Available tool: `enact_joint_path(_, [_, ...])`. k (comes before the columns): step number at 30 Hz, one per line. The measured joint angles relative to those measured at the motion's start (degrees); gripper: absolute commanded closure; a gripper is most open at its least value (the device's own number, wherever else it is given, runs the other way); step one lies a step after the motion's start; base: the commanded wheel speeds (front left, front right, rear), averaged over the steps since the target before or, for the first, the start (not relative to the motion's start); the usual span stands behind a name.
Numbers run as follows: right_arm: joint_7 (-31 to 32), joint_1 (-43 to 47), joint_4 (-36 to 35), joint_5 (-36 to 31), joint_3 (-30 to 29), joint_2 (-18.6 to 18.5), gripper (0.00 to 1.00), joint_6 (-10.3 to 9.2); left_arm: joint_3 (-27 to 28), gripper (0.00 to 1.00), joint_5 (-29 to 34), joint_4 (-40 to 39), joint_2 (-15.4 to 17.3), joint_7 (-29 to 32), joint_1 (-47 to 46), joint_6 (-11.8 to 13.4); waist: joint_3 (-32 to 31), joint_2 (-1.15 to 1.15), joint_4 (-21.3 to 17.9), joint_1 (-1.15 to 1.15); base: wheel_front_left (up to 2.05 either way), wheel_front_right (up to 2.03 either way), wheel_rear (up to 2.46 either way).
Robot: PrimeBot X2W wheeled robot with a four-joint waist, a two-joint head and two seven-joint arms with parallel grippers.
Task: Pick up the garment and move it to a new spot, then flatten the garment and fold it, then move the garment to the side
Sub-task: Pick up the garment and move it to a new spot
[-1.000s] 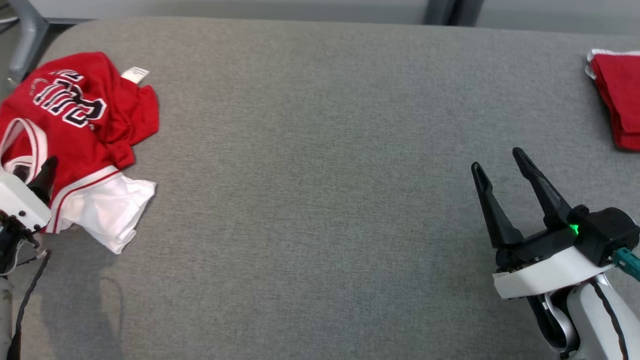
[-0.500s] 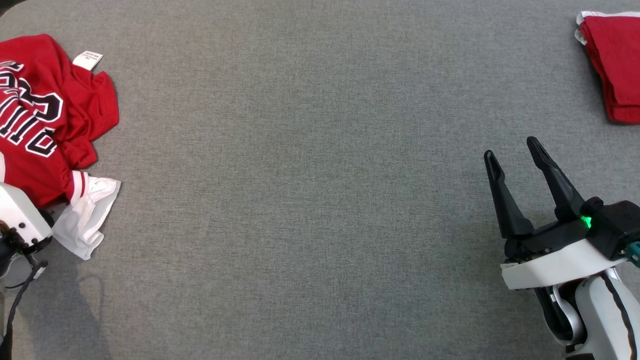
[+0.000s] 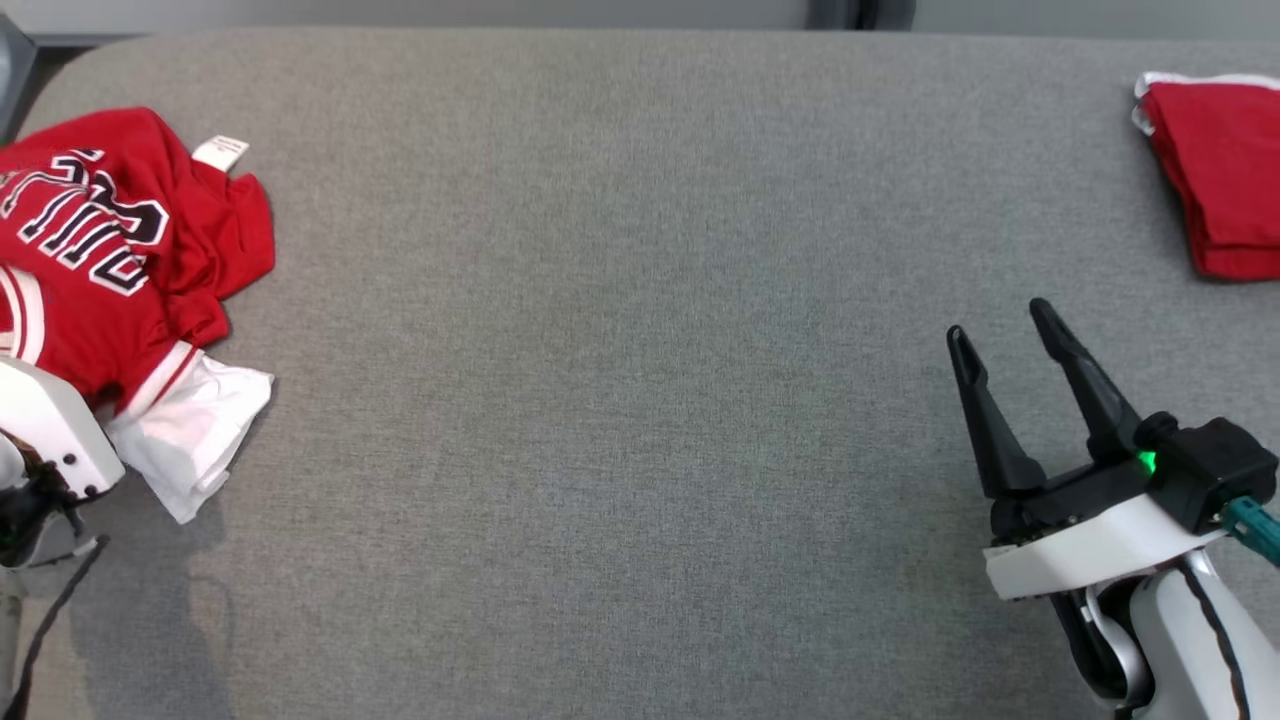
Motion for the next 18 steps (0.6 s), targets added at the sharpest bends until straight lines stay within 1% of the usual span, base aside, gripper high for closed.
enact_joint_path(6, [0.00,1.02,1.00,0.15,0.35,1.63,0.00,0.00,-4.05,1.00,0.52,-5.61,3.99,-0.75,-0.31,-0.16,-4.23,0.00,-0.05,0.00,0.00,0.00,0.00])
enact_joint_path(13, [0.00,3.11,2.37,0.33,0.53,3.59,0.00,0.00,-8.88,1.00,-0.51,-15.58,8.47,1.82,-1.27,-0.18,-9.79,0.00,-0.89,0.00,0.00,0.00,0.00])
enact_joint_path(16, [0.00,3.97,2.78,0.33,0.38,4.45,0.00,0.00,-10.72,1.00,-0.32,-19.60,9.34,3.10,-2.33,-0.18,-11.80,0.00,-1.70,0.00,0.00,0.00,0.00])
enact_joint_path(18, [0.01,4.06,2.85,0.33,0.22,4.78,0.00,0.00,-11.79,1.00,-0.32,-22.18,9.34,3.76,-2.67,-0.18,-12.89,0.00,-2.48,0.00,0.00,0.00,0.00])
